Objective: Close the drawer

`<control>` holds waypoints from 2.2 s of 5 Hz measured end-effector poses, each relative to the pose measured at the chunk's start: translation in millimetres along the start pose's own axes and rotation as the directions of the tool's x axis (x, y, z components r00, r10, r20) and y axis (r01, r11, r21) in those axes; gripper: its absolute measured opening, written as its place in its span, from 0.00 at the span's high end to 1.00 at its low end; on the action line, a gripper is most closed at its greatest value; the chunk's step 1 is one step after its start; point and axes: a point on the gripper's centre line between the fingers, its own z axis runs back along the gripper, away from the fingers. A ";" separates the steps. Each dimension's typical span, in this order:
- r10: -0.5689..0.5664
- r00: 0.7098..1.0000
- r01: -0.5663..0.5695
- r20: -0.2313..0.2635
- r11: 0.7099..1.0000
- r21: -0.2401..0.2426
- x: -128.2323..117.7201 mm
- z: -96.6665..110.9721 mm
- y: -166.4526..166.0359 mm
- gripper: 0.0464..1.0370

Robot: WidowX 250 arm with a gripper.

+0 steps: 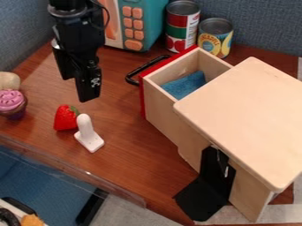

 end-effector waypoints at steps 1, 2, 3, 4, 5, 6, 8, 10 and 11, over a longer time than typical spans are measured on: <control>-0.004 1.000 0.003 -0.018 1.000 -0.017 0.1 -6.5 -1.1 0.04; -0.005 0.999 0.005 -0.044 1.000 0.004 16.4 -25.4 32.2 0.04; -0.090 0.996 0.091 -0.019 0.995 0.050 35.9 -34.0 60.8 0.04; -0.278 0.961 0.277 0.002 0.957 0.084 55.0 -46.5 90.1 0.04; -0.513 0.858 0.512 -0.009 0.857 0.055 77.9 -49.8 119.3 0.04; -0.702 0.711 0.697 0.029 0.710 0.099 87.4 -53.7 117.0 0.04; -0.933 0.298 0.935 0.201 0.327 0.135 102.2 -59.4 79.6 0.04; -0.973 -0.048 0.981 0.224 -0.004 0.193 116.9 -64.1 72.4 0.04; -0.977 -0.064 0.984 0.202 -0.028 0.177 136.3 -71.1 63.4 0.04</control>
